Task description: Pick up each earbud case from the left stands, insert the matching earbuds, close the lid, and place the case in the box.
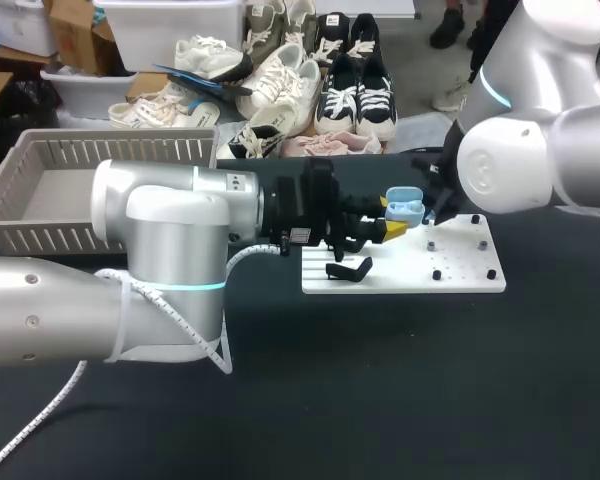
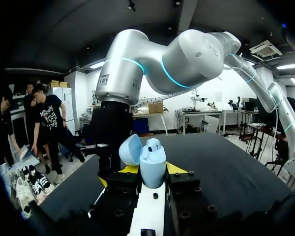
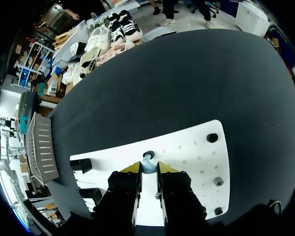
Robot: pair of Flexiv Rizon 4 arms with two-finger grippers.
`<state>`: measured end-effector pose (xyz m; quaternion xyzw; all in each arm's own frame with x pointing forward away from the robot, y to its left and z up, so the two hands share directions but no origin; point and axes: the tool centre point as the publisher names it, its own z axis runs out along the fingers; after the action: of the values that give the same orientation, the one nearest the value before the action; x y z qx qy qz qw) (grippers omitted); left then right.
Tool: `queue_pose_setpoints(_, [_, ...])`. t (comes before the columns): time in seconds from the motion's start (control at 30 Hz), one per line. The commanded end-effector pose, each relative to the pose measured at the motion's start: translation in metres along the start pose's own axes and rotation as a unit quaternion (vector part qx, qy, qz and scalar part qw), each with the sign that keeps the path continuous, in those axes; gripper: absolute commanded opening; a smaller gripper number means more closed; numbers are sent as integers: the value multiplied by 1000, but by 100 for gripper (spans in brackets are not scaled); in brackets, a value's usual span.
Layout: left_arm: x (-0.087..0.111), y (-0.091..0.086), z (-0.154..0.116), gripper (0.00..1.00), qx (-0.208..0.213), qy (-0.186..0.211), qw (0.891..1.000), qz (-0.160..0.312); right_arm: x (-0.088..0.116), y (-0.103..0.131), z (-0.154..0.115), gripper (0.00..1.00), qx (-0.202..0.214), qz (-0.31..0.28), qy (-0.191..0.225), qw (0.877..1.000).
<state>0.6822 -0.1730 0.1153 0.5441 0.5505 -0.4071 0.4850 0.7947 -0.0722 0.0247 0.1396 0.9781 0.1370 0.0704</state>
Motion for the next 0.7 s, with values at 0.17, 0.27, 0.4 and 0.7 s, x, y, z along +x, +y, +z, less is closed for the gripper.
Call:
queue_pose_setpoints(0.17, [1,0,0,0,-1,-1,1000,0,0,1,1,0,-1,-1,3,1000])
queue_pose_setpoints(0.27, [1,0,0,0,-1,-1,1000,0,3,0,-4,0,-4,1,0,1000])
queue_pose_setpoints(0.4, [1,0,0,0,-1,-1,1000,0,7,-2,-14,0,-5,4,-11,1000])
queue_pose_setpoints(0.7, [1,0,0,0,-1,-1,1000,0,23,-1,-41,0,-4,-6,-37,999])
